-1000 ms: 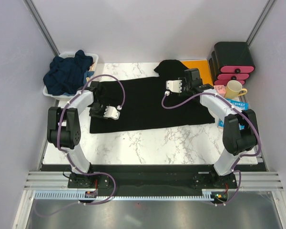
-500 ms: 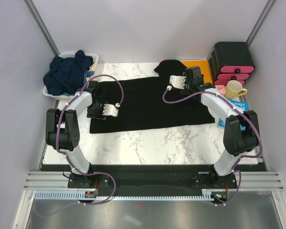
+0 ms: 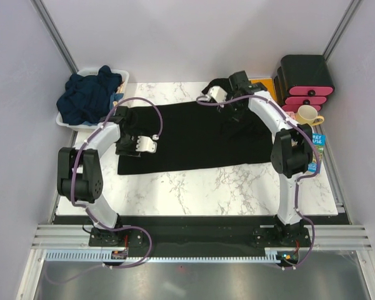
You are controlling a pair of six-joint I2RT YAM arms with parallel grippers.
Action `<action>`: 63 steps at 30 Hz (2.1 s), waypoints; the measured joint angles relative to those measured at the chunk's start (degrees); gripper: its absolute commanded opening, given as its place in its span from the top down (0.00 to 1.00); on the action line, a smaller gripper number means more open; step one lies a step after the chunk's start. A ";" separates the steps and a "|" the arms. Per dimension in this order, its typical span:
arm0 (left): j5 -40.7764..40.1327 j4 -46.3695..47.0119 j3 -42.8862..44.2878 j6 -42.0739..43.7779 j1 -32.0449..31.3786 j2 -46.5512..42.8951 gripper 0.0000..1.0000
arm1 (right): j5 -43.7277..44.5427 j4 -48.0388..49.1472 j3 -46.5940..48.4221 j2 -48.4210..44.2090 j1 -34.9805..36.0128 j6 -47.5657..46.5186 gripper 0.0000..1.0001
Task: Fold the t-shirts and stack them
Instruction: Fold the tshirt
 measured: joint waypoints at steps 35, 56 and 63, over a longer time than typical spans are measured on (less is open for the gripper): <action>8.94 -1.38 -15.69 4.39 -0.20 -6.27 0.60 | 9.68 5.99 -53.51 -27.19 -0.28 -20.57 0.40; 7.96 0.66 -17.66 8.52 1.55 -7.76 0.98 | 11.61 8.33 -57.13 -26.47 -0.02 -20.57 1.00; 7.28 -1.18 -21.70 14.03 3.61 -11.61 0.98 | 10.14 6.54 -64.28 -34.71 0.33 -23.78 1.00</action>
